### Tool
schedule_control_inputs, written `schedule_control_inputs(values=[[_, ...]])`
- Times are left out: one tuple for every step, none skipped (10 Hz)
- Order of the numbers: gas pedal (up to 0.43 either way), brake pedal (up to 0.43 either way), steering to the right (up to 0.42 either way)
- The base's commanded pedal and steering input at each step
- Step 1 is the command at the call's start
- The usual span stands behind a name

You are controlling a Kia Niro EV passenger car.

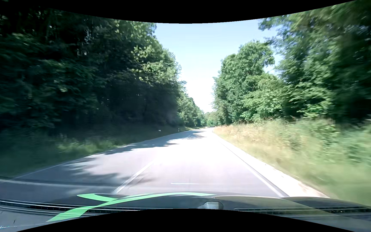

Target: Follow the waypoints while adhering to traffic rules and regulations

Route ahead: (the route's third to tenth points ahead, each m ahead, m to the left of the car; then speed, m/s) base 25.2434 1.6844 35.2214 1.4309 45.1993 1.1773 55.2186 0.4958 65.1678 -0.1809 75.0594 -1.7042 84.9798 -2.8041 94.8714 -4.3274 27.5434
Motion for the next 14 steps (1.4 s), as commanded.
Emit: schedule_control_inputs(values=[[0.189,0.000,0.005],[0.189,0.000,0.005],[0.189,0.000,0.005],[0.189,0.000,0.005],[0.189,0.000,0.005],[0.189,0.000,0.007],[0.189,0.000,0.007],[0.189,0.000,0.007],[0.189,0.000,0.007],[0.189,0.000,0.007],[0.189,0.000,0.007],[0.189,0.000,0.007],[0.189,0.000,0.007],[0.189,0.000,0.007]])
